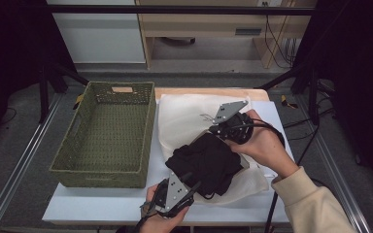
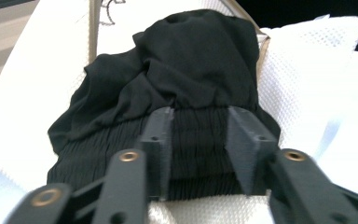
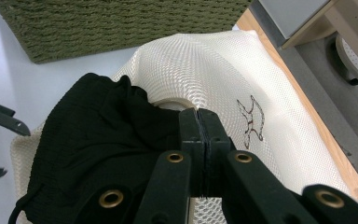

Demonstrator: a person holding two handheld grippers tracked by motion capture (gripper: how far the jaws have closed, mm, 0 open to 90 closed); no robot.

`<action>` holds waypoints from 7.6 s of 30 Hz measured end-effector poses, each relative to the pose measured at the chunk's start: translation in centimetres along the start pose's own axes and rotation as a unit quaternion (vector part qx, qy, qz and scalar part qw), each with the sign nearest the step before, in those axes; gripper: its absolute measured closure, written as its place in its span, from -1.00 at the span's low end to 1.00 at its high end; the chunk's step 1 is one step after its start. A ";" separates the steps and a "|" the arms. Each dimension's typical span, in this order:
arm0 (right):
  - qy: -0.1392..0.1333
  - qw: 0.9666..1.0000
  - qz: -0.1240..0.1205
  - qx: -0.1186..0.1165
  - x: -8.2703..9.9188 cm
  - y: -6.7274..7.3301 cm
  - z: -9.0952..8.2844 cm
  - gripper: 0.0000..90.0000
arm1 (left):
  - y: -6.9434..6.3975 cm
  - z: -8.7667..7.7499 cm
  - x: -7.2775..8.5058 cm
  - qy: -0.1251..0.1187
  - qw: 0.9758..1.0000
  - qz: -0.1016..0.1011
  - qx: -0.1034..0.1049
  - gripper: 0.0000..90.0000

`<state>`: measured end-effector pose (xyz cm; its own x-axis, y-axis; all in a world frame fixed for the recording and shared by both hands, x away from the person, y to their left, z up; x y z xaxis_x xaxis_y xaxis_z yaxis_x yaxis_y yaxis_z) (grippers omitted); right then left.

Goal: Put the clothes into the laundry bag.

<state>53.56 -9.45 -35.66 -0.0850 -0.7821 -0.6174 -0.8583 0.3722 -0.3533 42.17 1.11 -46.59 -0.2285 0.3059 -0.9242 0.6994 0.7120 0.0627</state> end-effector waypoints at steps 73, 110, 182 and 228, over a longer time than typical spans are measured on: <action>-0.010 1.000 -0.012 -0.020 -1.4 1.6 0.2 1.00 | -0.7 10.0 0.3 0.141 0.987 0.075 -0.016 1.00; -0.013 1.000 -0.010 -0.022 -1.7 1.5 -0.5 1.00 | 0.1 12.1 -0.9 0.163 0.982 0.089 -0.030 1.00; -0.025 1.000 0.000 -0.007 -2.2 -0.2 -2.2 1.00 | 0.9 15.4 -1.4 0.175 0.978 0.098 -0.055 1.00; -0.021 0.999 0.025 0.004 -0.5 -1.8 -2.2 1.00 | -0.1 10.8 -1.1 0.124 0.990 0.068 -0.024 1.00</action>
<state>54.03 -10.81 -33.20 -0.1061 -0.7414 -0.6627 -0.8497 0.4138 -0.3268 49.72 -6.11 -49.65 -0.2978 0.5426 -0.7854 0.7030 0.6813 0.2041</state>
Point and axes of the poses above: each handheld gripper's, and its own axes: z roughly forward along the jaws, x roughly out of its underside, y roughly to its left, the point moved 9 cm from there along z, roughly forward along the jaws, and after that the axes turned 5 degrees about -z, right-handed, at the moved point
